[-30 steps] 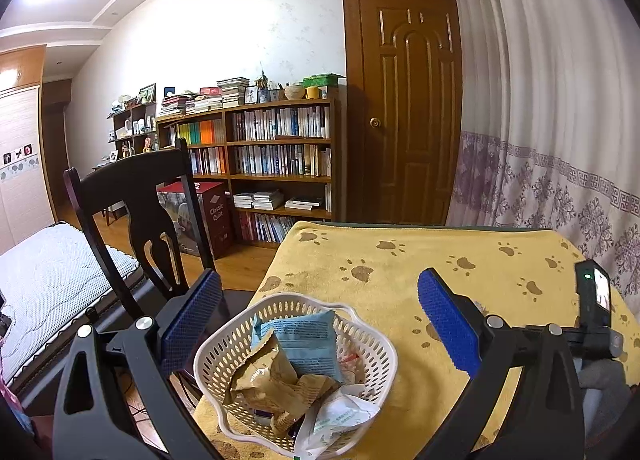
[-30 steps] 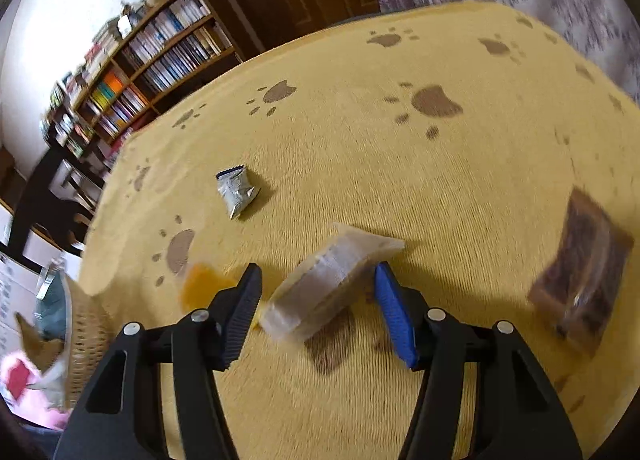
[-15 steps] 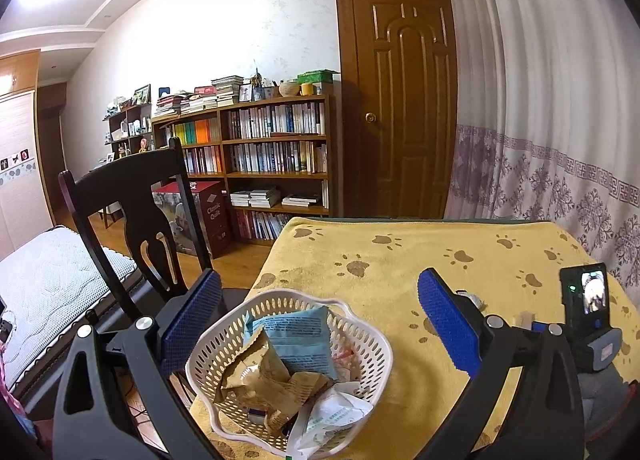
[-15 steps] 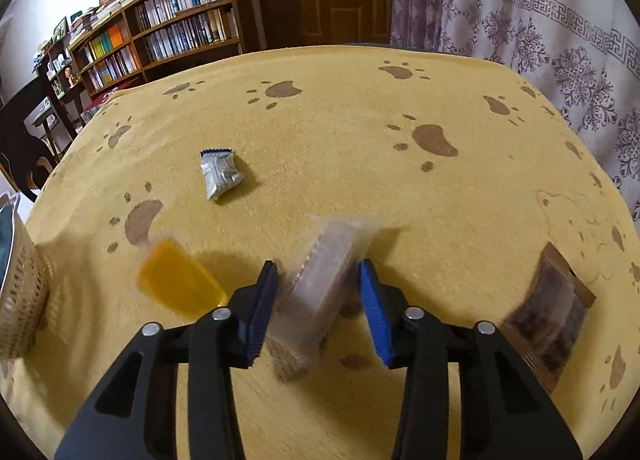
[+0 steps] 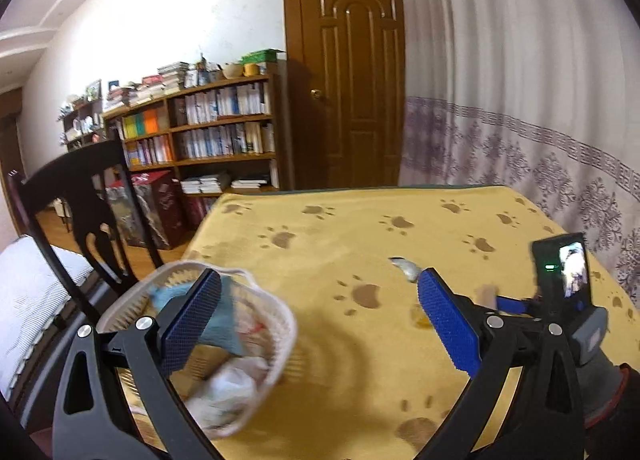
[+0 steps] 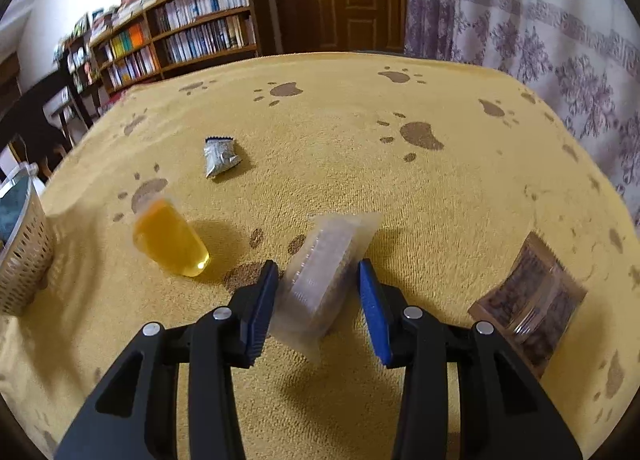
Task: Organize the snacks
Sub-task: 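Close the right tool on the clear wrapped pastry, then grasp the yellow jelly cup with the left tool while the right tool holds the pastry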
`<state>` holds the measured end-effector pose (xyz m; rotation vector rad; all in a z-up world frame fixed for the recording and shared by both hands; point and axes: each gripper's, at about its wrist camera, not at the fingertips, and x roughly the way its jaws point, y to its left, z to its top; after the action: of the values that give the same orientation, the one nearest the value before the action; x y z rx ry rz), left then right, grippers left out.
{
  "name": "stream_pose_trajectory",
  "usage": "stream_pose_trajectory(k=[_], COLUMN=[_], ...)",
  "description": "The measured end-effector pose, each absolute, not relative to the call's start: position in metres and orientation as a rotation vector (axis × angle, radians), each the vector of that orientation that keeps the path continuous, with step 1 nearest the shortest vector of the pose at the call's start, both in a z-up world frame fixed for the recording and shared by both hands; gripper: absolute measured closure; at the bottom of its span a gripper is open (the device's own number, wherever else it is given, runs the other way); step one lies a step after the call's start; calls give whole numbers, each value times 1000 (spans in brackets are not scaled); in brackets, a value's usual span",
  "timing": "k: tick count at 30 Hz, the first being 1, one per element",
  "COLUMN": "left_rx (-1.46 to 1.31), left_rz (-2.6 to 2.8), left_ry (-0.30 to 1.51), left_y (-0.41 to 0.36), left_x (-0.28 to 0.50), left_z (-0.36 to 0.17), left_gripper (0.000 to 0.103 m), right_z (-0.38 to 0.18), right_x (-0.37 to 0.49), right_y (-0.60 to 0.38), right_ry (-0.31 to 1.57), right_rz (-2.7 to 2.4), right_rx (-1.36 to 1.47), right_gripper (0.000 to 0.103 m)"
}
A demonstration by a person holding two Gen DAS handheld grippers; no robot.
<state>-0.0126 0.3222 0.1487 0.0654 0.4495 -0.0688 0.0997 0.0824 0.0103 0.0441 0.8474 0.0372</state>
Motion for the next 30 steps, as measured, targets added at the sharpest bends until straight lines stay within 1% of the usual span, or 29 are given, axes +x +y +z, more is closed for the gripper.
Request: stream_pose_trajectory(k=[4,10,13,20,30], left_rx=[100,184,211,258,313], left_rz=[-85,-105,-99,-123,-183], left_ry=[474,545,572,602,726], left_y=[303,276,270,253,220], left_x=[-6,11,21,46,92], left_z=[132,99,84,69,39], left_gripper=[3,3,3,3,3], right_z=[10,10,9,10,9], right_x=[102,99,95,88,81], right_y=[86,79,80,71,64], right_ry=[847,844,846,854,844], right_rz=[42,71,88,101,183], right_rx=[-17,22,-15,-27,-6], right_gripper=[60,60,60,61,59])
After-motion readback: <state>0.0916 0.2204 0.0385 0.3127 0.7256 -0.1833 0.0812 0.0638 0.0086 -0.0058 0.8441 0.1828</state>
